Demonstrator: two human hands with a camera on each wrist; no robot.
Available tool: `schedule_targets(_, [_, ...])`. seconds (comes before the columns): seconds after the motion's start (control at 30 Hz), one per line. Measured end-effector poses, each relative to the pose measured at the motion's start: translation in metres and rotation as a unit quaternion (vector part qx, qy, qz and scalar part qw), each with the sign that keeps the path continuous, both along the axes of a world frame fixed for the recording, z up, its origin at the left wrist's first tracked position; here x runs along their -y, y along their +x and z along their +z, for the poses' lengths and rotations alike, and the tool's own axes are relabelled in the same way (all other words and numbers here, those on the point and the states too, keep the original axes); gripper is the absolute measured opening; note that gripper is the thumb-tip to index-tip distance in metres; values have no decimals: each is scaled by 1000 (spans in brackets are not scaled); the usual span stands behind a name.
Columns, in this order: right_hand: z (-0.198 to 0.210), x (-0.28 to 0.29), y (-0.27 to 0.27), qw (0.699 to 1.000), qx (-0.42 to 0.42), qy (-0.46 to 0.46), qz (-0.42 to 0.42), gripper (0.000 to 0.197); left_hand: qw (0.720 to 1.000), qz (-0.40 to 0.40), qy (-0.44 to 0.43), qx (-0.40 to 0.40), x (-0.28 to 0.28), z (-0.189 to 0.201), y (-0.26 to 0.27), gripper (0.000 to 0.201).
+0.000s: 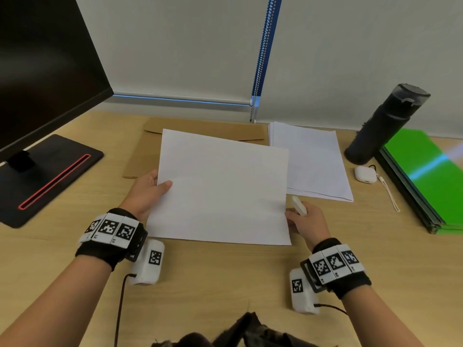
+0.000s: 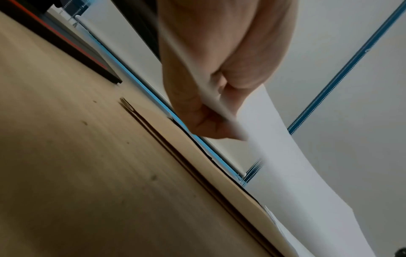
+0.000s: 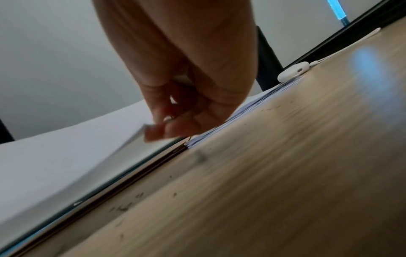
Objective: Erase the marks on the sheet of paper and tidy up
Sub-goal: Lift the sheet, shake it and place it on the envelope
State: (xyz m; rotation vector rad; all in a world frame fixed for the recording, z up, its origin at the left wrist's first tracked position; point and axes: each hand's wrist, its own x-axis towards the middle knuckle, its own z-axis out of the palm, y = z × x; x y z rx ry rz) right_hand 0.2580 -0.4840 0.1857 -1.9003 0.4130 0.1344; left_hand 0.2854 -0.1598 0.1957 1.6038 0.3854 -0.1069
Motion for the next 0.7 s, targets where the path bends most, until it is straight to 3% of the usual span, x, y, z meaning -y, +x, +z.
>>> schedule_targets(0.13, [-1, 1, -1, 999, -12, -48, 18, 24, 1000, 25, 7, 4, -13, 6, 16, 34])
schedule_targets(0.27, [-3, 0, -6, 977, -6, -158, 145, 13, 998, 43, 49, 1, -32, 12, 47, 33])
schedule_targets(0.47, [2, -9, -9, 990, -14, -73, 123, 39, 990, 55, 126, -31, -56, 10, 93, 36])
schedule_targets(0.7, [-3, -9, -9, 986, -8, -110, 125, 37, 974, 38, 210, -79, -76, -3, 126, 36])
